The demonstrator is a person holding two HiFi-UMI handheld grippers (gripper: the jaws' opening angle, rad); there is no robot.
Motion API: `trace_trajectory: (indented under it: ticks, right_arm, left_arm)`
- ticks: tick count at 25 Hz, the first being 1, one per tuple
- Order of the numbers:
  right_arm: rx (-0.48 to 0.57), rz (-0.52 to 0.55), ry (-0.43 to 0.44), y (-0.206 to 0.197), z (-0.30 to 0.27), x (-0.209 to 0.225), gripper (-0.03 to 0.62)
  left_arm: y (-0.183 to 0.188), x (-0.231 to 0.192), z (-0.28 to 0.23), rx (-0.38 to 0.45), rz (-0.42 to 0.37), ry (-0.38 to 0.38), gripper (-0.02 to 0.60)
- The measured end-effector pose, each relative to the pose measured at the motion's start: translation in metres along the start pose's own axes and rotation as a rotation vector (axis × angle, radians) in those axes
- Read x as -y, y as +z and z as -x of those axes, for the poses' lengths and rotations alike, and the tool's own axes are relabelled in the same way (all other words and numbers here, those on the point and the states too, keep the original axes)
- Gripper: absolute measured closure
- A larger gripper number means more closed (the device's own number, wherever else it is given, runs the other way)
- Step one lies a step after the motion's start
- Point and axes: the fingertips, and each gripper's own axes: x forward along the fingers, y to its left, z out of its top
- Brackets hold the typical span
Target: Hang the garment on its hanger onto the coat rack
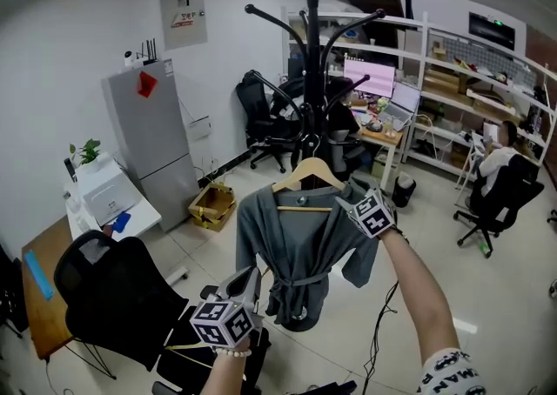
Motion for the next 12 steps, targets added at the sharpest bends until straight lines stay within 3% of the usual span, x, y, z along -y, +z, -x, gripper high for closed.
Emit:
trace_trajectory:
  ticks: [5,10,11,12]
  right_arm:
    - [0.099,-0.020,-0.061,0.030,0.045,-0.008,0.293]
    - [0.209,-0.087,-0.084,0.047,0.111,-0.052,0.297]
    - [0.222,-0.141,-0.083,0.044,0.124,-0.065,0.338]
    - [0.230,-0.204,-0.083,0.038,0.136,-0.080,0.448]
  left_arm:
    - [-0.008,-0.006,0.009,-0.019,0.014,-0.010,0.594]
    - [-0.017,-0.015,0.018,-0.038,-0.010,0.004,0.594]
    - [-0.020,-0.017,0.020,-0.044,-0.020,0.008,0.594]
    - [-0.024,-0.018,0.022,-0.050,-0.031,0.011,0.594]
